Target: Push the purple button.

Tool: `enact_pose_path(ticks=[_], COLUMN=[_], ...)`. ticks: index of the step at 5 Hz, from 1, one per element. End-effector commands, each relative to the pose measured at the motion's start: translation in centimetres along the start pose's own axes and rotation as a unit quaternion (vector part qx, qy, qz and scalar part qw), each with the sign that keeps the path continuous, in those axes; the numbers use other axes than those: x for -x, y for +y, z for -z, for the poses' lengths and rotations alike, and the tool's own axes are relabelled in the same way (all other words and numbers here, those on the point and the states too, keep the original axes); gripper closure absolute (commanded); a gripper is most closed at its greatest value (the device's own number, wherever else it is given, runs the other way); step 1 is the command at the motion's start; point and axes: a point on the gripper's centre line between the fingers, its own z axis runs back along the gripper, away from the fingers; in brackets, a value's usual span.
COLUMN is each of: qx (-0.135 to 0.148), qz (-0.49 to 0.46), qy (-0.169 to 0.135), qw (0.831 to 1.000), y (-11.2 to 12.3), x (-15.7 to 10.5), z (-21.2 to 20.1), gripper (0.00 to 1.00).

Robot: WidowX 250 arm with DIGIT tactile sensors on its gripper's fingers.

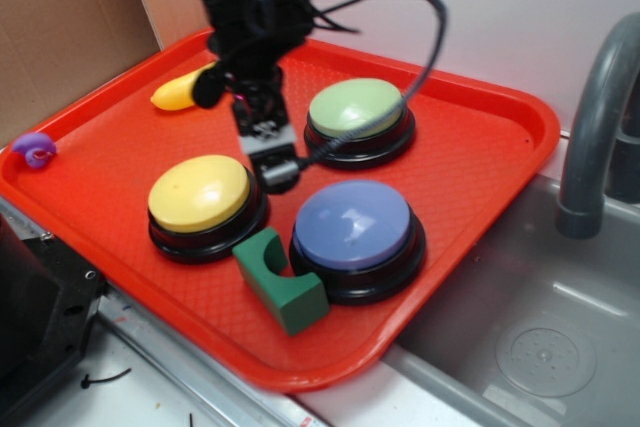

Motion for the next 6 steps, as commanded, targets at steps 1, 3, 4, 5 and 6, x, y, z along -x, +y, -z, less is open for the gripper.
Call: enact_pose_path(ticks=[1,3,4,5,6], qx=[0.029,0.034,0.031,0.008,0.011], qz=[0.084,0.126,0.125,0.112,0.071], qy=[0.01,0.034,0.036,0.033,0.035], qw=[0.996,0.991,0.991,0.993,0.997], y=[-3.5,-4.3,-4.1,-3.6,-2.8], x=[-3.4,-3.9,-3.9,-4.1,-3.7], z=[1.2,3.0,2.7,0.4,-1.9], gripper=[0.0,0.0,0.0,0.0,0.0])
